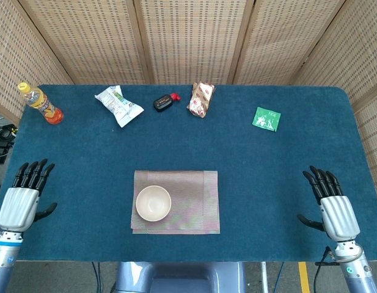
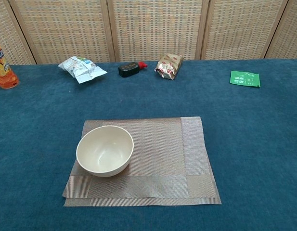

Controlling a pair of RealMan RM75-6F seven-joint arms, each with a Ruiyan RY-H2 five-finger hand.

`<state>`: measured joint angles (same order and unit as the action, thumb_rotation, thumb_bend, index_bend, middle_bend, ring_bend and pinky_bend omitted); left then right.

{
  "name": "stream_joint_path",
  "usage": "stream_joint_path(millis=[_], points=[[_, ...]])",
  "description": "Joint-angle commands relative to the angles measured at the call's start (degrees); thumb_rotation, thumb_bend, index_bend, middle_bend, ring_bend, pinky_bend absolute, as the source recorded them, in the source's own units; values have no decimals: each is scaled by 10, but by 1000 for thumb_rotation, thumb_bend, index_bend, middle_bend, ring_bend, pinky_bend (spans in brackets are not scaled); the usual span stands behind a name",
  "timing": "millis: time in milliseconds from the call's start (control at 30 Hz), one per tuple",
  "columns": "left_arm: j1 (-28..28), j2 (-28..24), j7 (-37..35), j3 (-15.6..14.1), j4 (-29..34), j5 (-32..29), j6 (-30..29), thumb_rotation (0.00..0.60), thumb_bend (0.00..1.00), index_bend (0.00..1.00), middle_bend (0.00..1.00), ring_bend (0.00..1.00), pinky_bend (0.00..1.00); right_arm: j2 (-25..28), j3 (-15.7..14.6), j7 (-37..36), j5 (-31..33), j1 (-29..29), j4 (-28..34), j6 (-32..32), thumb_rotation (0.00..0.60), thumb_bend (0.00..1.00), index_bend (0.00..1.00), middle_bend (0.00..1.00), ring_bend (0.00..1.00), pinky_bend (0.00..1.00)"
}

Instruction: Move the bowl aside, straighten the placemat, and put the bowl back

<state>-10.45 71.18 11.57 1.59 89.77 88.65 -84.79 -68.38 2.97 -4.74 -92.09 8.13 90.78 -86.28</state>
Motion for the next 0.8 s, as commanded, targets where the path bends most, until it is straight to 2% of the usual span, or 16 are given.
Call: stream_joint_path(millis=[33, 333, 467, 800], points=[[-22, 6, 24, -2, 12, 16, 29, 600, 194, 80, 0, 0, 0, 1, 0, -1, -1, 0, 1, -1, 600, 54, 11, 0, 0, 0], [-91, 59, 128, 3, 34, 45, 118, 600, 212, 154, 0, 0, 0, 5, 2, -14, 2, -1, 2, -4, 600, 55, 11, 0, 0, 0], [-116, 89, 169, 6, 38, 38, 161, 600, 218, 221, 0, 0, 0, 7, 3, -24, 2, -1, 0, -4, 600, 54, 11, 0, 0, 0], [-149, 171, 234, 5, 22, 20, 213, 600, 224, 353, 0, 0, 0, 14, 4, -46, 0, -2, 0, -9, 600, 54, 11, 0, 0, 0]])
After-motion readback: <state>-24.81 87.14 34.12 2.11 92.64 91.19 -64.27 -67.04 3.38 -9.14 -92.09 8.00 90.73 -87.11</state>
